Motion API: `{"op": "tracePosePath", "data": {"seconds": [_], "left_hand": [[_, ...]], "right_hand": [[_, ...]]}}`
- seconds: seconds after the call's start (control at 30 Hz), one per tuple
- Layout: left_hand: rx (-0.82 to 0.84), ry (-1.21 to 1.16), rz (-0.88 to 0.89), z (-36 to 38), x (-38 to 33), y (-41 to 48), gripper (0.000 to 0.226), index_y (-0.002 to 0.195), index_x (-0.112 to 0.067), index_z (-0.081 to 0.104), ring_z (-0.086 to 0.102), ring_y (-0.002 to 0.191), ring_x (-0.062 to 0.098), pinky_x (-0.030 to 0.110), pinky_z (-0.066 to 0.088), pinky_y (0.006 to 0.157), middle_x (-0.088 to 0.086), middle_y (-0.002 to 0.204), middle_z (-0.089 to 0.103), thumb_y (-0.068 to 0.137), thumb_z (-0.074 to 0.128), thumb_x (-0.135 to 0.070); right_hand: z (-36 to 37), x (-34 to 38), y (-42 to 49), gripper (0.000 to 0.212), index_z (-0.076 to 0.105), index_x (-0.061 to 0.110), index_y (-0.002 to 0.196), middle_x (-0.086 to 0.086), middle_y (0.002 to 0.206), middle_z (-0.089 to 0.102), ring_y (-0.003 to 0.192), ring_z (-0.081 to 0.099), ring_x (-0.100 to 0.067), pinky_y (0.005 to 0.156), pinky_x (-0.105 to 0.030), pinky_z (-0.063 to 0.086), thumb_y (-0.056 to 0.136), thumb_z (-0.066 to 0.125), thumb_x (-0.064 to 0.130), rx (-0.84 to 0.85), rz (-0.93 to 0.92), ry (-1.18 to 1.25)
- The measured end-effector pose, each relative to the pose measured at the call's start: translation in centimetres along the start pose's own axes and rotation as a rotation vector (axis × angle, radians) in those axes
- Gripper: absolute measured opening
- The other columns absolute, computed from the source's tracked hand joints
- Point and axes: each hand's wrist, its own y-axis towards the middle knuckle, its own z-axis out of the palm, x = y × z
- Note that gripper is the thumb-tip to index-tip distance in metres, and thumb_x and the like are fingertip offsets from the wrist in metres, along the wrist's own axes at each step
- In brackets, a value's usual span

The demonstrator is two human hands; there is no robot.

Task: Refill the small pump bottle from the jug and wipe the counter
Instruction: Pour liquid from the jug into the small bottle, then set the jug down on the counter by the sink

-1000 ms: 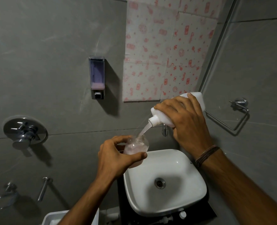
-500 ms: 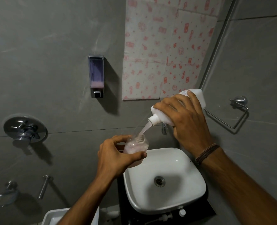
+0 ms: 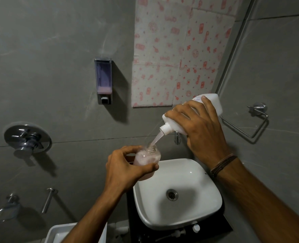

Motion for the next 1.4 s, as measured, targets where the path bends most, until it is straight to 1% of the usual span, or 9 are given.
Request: {"op": "tracePosePath", "data": {"seconds": [0.27, 0.53, 0.63, 0.7, 0.83, 0.97, 1.1, 1.27, 1.4], "left_hand": [[0.006, 0.003, 0.013, 0.2, 0.2, -0.1, 0.07, 0.098, -0.041, 0.082, 0.075, 0.078, -0.005, 0.03, 0.068, 0.07, -0.026, 0.088, 0.08, 0.033, 0.098, -0.061], [0.028, -0.006, 0.03, 0.9, 0.7, 0.0, 0.064, 0.094, -0.043, 0.081, 0.076, 0.079, -0.004, 0.031, 0.067, 0.07, -0.021, 0.087, 0.081, 0.034, 0.098, -0.058], [0.061, -0.029, 0.038, 1.7, 1.3, -0.4, 0.067, 0.098, -0.038, 0.082, 0.076, 0.081, -0.006, 0.027, 0.066, 0.07, -0.022, 0.088, 0.081, 0.035, 0.098, -0.055], [0.094, -0.057, 0.043, 2.4, 1.9, -1.1, 0.066, 0.098, -0.038, 0.082, 0.077, 0.083, -0.004, 0.027, 0.066, 0.071, -0.02, 0.092, 0.082, 0.036, 0.098, -0.052], [0.167, -0.099, 0.066, 4.4, 3.8, -3.2, 0.062, 0.099, -0.04, 0.082, 0.078, 0.091, 0.002, 0.022, 0.062, 0.077, -0.017, 0.1, 0.082, 0.04, 0.1, -0.049], [0.233, -0.122, 0.05, 6.7, 6.2, -5.9, 0.065, 0.102, -0.04, 0.082, 0.078, 0.096, 0.006, 0.028, 0.062, 0.081, -0.016, 0.107, 0.081, 0.041, 0.101, -0.048], [0.292, -0.15, -0.009, 8.6, 8.4, -8.6, 0.069, 0.106, -0.032, 0.082, 0.08, 0.095, 0.017, 0.025, 0.064, 0.075, -0.003, 0.112, 0.081, 0.041, 0.105, -0.039], [0.332, -0.143, -0.061, 10.1, 9.6, -10.7, 0.071, 0.099, -0.027, 0.085, 0.08, 0.088, 0.012, 0.019, 0.063, 0.071, 0.002, 0.105, 0.082, 0.035, 0.109, -0.008], [0.356, -0.135, -0.111, 10.3, 9.4, -11.6, 0.065, 0.097, -0.019, 0.084, 0.081, 0.084, 0.01, 0.014, 0.062, 0.071, 0.004, 0.102, 0.083, 0.041, 0.099, 0.013]], "right_hand": [[0.1, 0.1, -0.2, 0.054, 0.065, 0.025, 0.127, -0.004, 0.125, 0.068, 0.12, 0.058, -0.034, 0.116, -0.062, 0.03, 0.077, 0.08, 0.01, 0.01, -0.003, -0.006], [1.2, 1.5, -3.1, 0.072, 0.057, 0.035, 0.132, 0.01, 0.125, 0.064, 0.117, 0.055, -0.022, 0.11, -0.049, 0.037, 0.07, 0.078, 0.004, 0.084, 0.166, 0.104], [2.6, 2.0, -6.2, 0.08, 0.052, 0.042, 0.131, 0.018, 0.123, 0.062, 0.106, 0.053, -0.014, 0.092, -0.037, 0.048, 0.063, 0.088, 0.022, 0.145, 0.369, 0.273], [3.8, 2.1, -8.9, 0.084, 0.054, 0.043, 0.129, 0.021, 0.122, 0.062, 0.102, 0.053, -0.007, 0.082, -0.03, 0.05, 0.055, 0.091, 0.031, 0.169, 0.606, 0.553], [7.0, 2.2, -16.6, 0.08, 0.064, 0.037, 0.121, 0.013, 0.121, 0.066, 0.105, 0.063, -0.01, 0.082, -0.036, 0.059, 0.049, 0.096, 0.031, 0.124, 1.051, 0.922], [10.0, 2.7, -26.7, 0.073, 0.067, 0.041, 0.112, 0.009, 0.107, 0.075, 0.091, 0.071, -0.014, 0.075, -0.031, 0.061, 0.051, 0.098, 0.014, 0.049, 1.395, 0.928], [12.6, 1.4, -34.2, 0.072, 0.062, 0.04, 0.112, 0.006, 0.105, 0.074, 0.086, 0.071, -0.019, 0.079, -0.045, 0.061, 0.056, 0.097, 0.012, -0.001, 1.727, 0.773], [16.8, -2.7, -37.4, 0.07, 0.061, 0.013, 0.119, -0.012, 0.118, 0.07, 0.103, 0.069, -0.035, 0.084, -0.054, 0.061, 0.059, 0.096, 0.004, -0.099, 1.904, 0.646], [19.9, -4.9, -37.5, 0.071, 0.056, 0.008, 0.119, -0.016, 0.121, 0.067, 0.105, 0.067, -0.04, 0.085, -0.05, 0.058, 0.06, 0.094, -0.001, -0.166, 2.021, 0.581]]}}
